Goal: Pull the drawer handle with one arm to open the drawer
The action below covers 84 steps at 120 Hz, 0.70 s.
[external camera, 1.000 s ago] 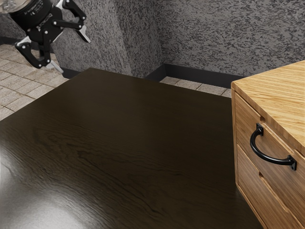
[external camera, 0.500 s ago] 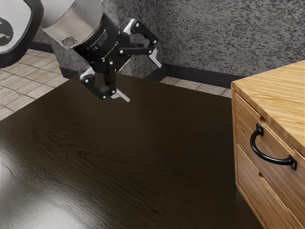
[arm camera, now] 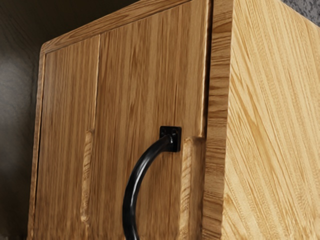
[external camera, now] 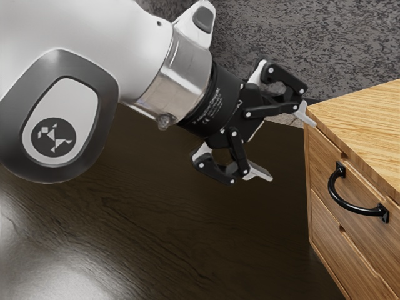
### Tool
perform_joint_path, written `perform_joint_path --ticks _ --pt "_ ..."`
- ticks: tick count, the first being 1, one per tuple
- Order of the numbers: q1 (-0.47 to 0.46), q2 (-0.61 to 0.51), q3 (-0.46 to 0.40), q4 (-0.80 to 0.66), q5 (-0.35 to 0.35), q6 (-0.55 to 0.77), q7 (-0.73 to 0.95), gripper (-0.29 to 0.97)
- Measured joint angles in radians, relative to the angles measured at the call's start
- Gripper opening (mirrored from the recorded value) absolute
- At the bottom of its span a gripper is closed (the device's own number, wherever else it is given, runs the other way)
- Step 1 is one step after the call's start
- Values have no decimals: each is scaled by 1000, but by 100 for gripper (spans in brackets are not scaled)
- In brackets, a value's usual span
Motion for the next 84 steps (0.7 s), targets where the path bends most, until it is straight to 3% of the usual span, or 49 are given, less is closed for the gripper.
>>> perform_joint_path --ticks 24,84 --pt "4 6 -27 -65 -67 81 -15 55" --pt "13 69 -41 -116 -124 146 -35 45"
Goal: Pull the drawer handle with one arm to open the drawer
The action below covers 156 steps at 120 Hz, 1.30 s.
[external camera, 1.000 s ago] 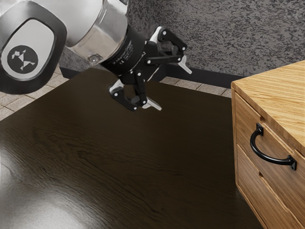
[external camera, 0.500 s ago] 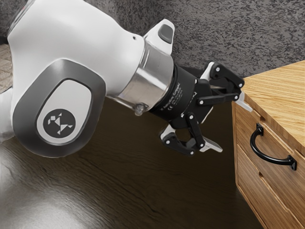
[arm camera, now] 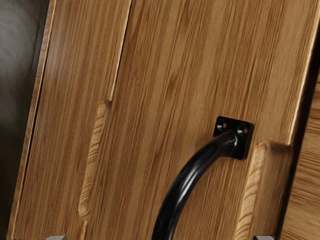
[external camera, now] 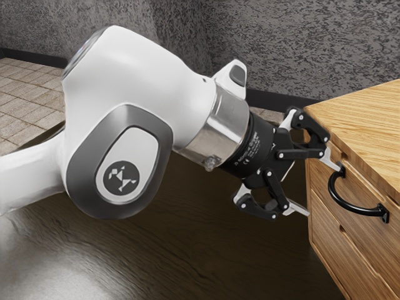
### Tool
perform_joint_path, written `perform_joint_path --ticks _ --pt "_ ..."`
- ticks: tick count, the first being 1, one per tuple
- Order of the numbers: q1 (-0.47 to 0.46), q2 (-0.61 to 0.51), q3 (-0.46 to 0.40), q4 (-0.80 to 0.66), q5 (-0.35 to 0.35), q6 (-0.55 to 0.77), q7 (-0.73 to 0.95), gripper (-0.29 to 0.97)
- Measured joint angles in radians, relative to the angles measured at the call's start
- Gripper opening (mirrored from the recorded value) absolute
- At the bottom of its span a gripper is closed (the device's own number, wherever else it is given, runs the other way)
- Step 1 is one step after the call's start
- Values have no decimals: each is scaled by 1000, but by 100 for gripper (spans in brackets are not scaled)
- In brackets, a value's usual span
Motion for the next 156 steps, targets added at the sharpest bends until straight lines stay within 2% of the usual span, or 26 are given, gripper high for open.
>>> perform_joint_path --ticks 90,109,137,156 --pt "29 43 -21 5 5 -58 -11 34" --pt "29 42 -22 9 4 -59 -11 27" --pt "27 33 -30 8 4 -62 -10 10" --pt "28 12 -29 2 5 -75 -10 4"
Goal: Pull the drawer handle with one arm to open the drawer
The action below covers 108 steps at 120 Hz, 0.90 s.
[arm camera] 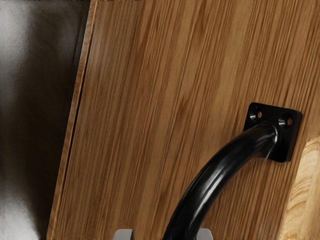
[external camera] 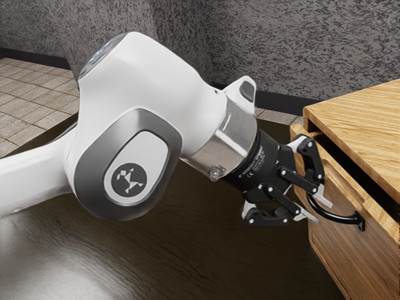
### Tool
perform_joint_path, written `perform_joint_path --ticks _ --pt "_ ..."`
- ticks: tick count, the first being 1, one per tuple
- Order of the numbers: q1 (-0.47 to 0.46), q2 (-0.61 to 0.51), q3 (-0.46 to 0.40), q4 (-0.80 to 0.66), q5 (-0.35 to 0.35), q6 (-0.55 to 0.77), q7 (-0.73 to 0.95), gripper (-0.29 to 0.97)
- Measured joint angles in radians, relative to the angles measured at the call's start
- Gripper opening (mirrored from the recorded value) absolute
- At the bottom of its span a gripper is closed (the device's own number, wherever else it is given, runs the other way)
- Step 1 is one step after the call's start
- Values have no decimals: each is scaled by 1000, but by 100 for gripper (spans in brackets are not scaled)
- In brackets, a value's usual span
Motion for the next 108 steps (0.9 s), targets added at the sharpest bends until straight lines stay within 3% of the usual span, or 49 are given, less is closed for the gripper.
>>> perform_joint_path --ticks 108 --pt "25 -130 3 -82 -8 -61 -7 0"
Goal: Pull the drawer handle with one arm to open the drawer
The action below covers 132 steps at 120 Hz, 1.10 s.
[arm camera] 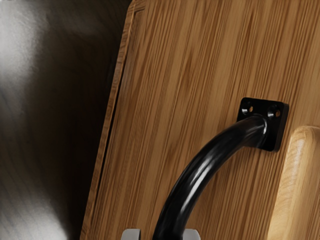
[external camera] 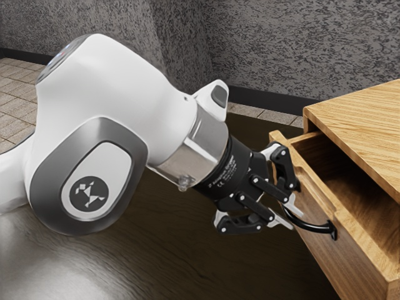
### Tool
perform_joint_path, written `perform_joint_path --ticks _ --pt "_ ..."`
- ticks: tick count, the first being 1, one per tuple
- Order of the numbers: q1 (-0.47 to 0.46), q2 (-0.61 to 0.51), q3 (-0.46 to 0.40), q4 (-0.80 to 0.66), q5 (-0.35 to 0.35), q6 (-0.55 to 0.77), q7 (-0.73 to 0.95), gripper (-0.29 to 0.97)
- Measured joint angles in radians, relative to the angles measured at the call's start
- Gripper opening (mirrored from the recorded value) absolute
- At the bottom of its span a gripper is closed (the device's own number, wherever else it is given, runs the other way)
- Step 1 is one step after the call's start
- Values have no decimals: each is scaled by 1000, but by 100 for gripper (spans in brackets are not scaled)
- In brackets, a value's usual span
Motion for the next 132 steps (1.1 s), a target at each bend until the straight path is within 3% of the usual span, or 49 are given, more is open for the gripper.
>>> perform_joint_path --ticks 132 --pt "34 -182 -3 -126 -59 -66 -8 1"
